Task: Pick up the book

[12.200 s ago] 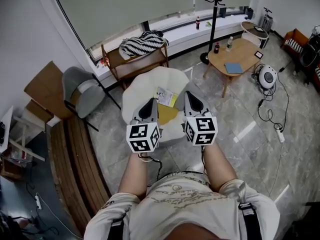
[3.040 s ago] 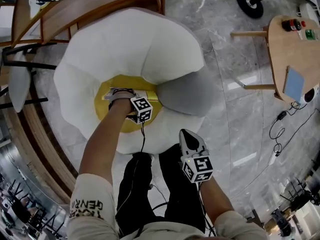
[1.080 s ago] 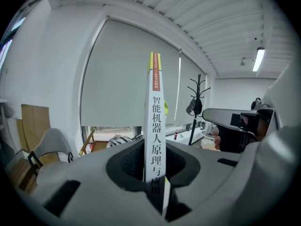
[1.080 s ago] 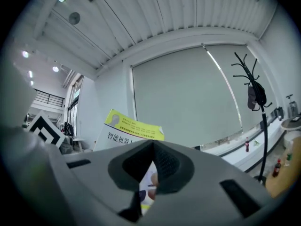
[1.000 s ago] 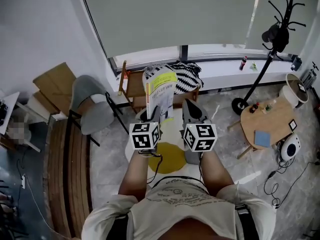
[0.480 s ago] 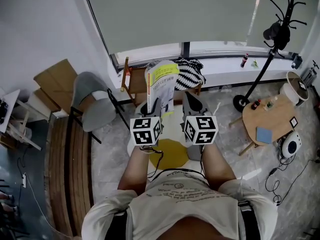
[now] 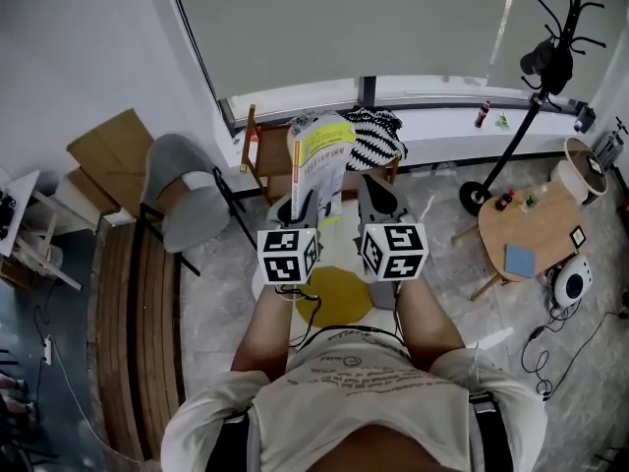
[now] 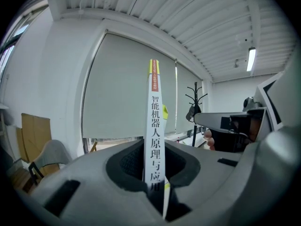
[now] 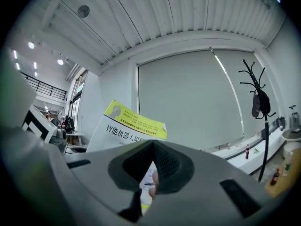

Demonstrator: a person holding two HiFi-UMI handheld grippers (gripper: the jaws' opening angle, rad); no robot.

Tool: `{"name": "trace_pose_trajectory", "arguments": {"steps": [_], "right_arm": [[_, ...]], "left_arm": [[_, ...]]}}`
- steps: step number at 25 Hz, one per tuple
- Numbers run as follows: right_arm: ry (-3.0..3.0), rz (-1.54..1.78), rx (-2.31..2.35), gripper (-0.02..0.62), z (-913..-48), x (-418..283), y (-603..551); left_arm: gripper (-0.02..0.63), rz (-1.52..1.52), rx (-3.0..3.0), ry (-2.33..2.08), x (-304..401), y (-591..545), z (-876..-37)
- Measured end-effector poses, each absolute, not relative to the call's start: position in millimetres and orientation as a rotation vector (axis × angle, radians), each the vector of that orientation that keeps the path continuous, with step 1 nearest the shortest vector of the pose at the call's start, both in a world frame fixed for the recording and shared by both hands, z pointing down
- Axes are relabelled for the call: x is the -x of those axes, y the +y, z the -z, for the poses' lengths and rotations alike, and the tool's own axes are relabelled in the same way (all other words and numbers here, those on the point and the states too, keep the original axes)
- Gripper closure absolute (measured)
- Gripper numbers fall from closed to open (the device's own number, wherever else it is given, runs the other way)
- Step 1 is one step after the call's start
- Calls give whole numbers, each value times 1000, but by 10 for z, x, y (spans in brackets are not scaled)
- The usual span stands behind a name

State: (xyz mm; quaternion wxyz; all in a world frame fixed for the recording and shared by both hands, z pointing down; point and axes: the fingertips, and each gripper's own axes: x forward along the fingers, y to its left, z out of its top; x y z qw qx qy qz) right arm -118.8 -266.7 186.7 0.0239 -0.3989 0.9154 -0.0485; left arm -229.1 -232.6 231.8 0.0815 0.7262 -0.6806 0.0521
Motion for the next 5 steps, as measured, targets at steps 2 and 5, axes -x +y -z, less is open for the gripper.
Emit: {"name": "trace_pose_trajectory", "arguments": {"steps": [2, 5], "right_arm": [[2833, 147, 1239, 574, -1865, 1178, -2655], [2829, 147, 1246, 574, -1846, 1150, -2649]], "left_arm": [[531, -152, -2177, -2030, 2270, -2313, -2313], [531, -149, -2183, -2021, 2237, -2310, -2297]]}}
